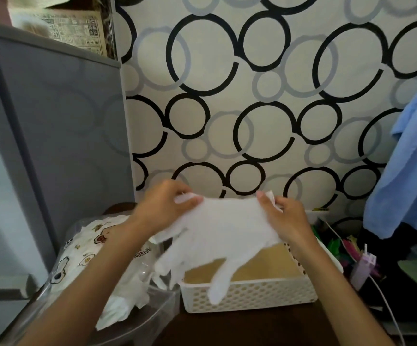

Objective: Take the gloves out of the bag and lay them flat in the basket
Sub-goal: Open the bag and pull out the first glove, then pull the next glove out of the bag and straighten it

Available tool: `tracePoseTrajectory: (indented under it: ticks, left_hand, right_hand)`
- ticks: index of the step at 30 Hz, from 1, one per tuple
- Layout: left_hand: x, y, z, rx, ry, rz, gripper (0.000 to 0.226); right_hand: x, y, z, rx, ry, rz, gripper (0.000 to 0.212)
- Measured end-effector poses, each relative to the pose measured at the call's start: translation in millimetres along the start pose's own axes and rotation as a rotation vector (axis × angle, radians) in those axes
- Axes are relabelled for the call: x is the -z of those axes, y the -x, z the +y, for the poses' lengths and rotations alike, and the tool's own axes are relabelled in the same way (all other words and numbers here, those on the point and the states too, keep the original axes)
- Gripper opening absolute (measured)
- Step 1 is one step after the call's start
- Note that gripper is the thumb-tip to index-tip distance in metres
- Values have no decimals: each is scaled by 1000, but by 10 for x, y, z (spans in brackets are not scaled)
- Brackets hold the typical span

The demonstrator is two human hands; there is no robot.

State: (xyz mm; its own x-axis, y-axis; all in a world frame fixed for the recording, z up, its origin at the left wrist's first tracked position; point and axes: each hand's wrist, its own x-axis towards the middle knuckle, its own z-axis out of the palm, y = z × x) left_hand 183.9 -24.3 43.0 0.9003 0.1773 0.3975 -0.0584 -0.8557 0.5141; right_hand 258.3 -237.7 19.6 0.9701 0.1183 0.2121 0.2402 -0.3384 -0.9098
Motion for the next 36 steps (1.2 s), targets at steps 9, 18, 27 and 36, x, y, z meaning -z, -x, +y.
tracePoseTrajectory:
  ticks: [9, 18, 27, 36]
  left_hand:
    - [-843, -260, -62, -119, -563, -358, 35]
    - [-858, -213, 181, -272, -664, -156, 33]
    - [-994, 112, 228, 42, -697, -918, 81]
    - [-1077, -97, 51, 19, -670, -947, 75]
  right_hand:
    - [223, -221, 435, -385, 417, -628, 45]
    - [191, -222, 604, 1, 1032, -404, 60]
    - [127, -183, 544, 94, 926, -791, 52]
    - [51, -331, 668, -139, 1123, -891, 76]
